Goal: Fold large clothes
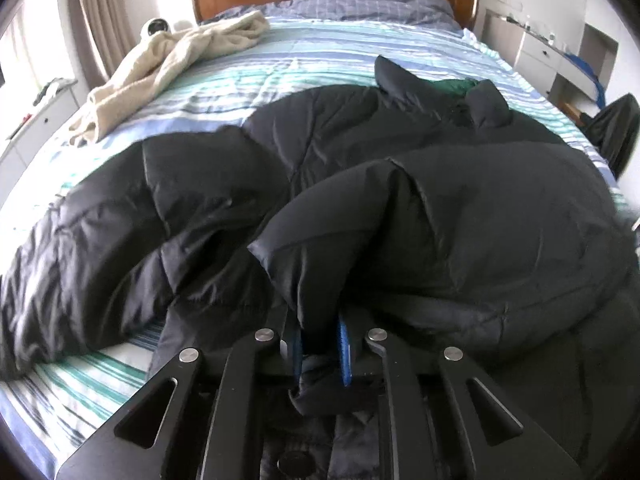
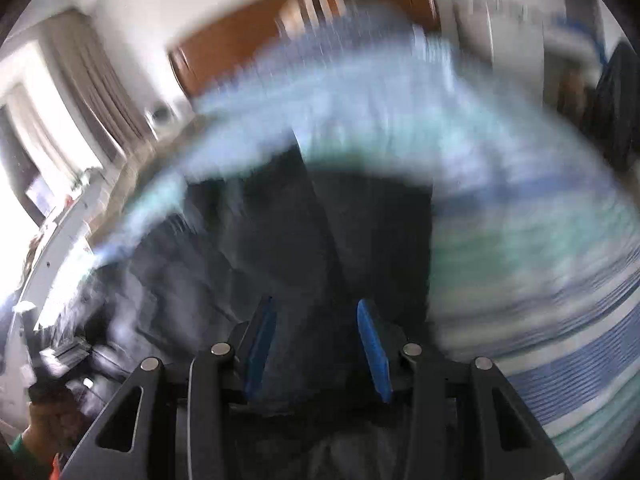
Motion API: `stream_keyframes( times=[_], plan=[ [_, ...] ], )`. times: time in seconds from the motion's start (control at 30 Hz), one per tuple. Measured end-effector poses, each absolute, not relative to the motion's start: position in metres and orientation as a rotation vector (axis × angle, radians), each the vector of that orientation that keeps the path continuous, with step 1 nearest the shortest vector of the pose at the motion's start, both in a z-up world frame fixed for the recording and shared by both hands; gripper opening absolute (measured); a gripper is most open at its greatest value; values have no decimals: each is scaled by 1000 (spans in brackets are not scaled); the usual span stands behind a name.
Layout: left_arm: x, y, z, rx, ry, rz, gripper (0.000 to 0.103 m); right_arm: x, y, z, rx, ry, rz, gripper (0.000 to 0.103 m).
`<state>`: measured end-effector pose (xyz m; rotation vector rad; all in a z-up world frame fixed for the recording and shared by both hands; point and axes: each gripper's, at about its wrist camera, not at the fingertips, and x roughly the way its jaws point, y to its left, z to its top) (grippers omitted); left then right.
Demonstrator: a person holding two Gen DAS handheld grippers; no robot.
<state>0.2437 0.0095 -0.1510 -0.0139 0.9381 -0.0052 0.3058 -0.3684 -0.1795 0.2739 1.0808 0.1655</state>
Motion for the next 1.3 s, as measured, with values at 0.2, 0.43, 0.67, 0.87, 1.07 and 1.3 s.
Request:
stream_keyframes(
  times=[0.2, 0.43, 0.67, 0.87, 1.07, 1.3],
  plan=[
    [247, 18, -164, -82, 935, -30, 17, 310, -366, -178, 232, 1166, 174, 41],
    [248, 19, -168, -93, 909, -29, 17, 361, -370, -113, 280, 948, 187, 41],
    [247, 18, -170, -90, 900, -32, 18, 389, -386, -208, 429, 1057, 63, 39],
    [247, 18, -171, -96, 896, -34, 18, 330, -376, -164, 380, 998, 166, 42],
    [249, 12, -171, -66, 898, -24, 18, 276, -342, -197, 271, 1110, 251, 45],
    [226, 20, -140, -71, 925, 20, 79, 225, -325, -143, 232, 989, 206, 52]
  ],
)
